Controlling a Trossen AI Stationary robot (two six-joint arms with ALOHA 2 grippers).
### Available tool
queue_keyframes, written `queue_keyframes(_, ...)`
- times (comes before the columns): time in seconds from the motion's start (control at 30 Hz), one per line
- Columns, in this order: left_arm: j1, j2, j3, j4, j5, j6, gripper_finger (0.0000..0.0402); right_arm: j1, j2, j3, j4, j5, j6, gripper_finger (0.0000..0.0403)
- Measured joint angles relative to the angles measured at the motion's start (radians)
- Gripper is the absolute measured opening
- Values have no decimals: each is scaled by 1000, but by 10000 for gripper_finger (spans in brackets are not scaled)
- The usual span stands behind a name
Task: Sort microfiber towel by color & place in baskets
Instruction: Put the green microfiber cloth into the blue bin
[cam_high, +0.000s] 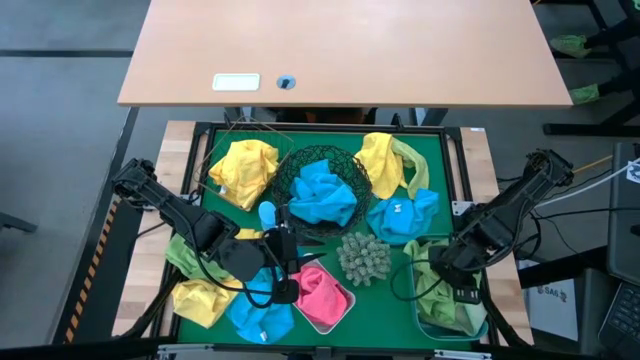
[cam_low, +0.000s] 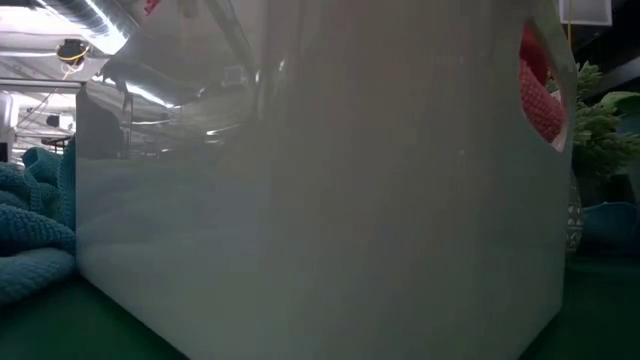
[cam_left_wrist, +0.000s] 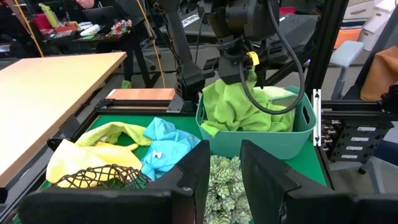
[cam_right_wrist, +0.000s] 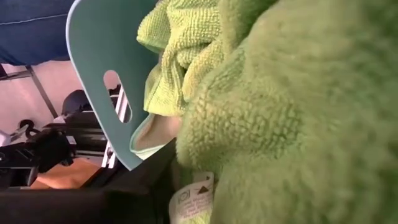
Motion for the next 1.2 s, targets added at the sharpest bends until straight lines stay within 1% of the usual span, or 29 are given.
queue_keyframes(0.13,0,0,0,0,0,0,85,-1,-6,0,-1,1,3,184)
queue_keyframes(0.2,0,0,0,0,0,0,85,-1,-10,10,-29,1,4,184)
queue_keyframes(0.33,0,0,0,0,0,0,85,-1,-12,89,-127,17,8,184)
queue_keyframes(0.43,0,0,0,0,0,0,85,-1,-12,160,-143,32,8,184)
queue_keyframes(0.53,0,0,0,0,0,0,85,0,-13,217,-122,76,9,184)
queue_keyframes(0.7,0,0,0,0,0,0,85,0,-12,236,-35,215,4,184)
queue_keyframes(0.77,1,2,0,0,10,0,85,0,-8,236,-36,224,3,184)
queue_keyframes(0.87,7,6,0,-2,54,0,85,-1,-8,236,-44,224,1,184)
queue_keyframes(0.93,8,6,0,-2,82,1,85,0,-8,236,-49,244,-17,184)
queue_keyframes(1.0,7,6,0,-1,91,1,85,0,-8,236,-52,289,-42,184)
queue_keyframes(1.07,5,6,0,-2,94,1,85,0,-7,235,-60,357,-52,184)
queue_keyframes(1.2,-7,6,0,-2,93,1,85,0,-8,201,-26,573,-54,184)
